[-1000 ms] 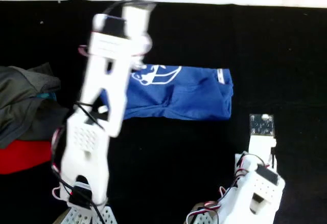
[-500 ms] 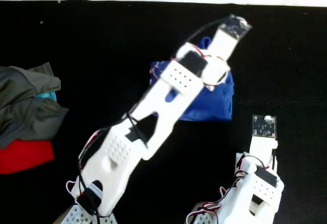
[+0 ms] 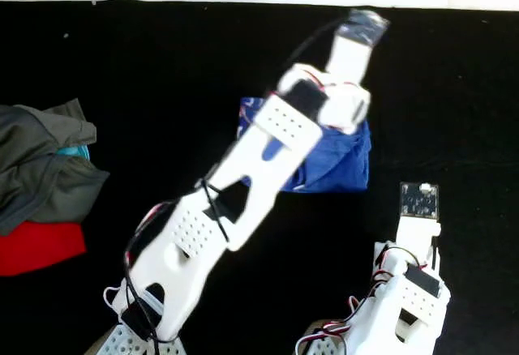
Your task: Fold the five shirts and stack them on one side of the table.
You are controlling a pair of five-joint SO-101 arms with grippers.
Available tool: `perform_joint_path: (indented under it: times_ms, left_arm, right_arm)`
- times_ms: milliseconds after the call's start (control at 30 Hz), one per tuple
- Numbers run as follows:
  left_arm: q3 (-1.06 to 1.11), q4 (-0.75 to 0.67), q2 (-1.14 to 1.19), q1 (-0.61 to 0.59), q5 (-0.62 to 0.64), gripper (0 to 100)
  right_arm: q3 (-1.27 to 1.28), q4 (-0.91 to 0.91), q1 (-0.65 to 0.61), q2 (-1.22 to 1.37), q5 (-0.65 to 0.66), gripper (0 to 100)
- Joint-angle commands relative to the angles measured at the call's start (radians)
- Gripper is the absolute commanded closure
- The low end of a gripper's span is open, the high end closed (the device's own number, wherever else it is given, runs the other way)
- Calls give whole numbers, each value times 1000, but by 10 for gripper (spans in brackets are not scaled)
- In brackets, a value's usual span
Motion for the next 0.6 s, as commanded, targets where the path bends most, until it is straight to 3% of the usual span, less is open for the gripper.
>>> perform_joint_path:
  times_ms: [0, 100, 367, 567]
  left_arm:
    - [-51, 117, -47, -70, 12, 905]
    - [5, 150, -10, -90, 12, 998]
    - [-13, 135, 203, -65, 12, 991]
    - [-163, 161, 269, 41, 12, 991]
  right_arm:
    - [21, -19, 8, -2, -14, 992]
    - [21, -19, 8, -2, -14, 992]
    - [21, -19, 8, -2, -14, 992]
    - [21, -19, 8, -2, -14, 992]
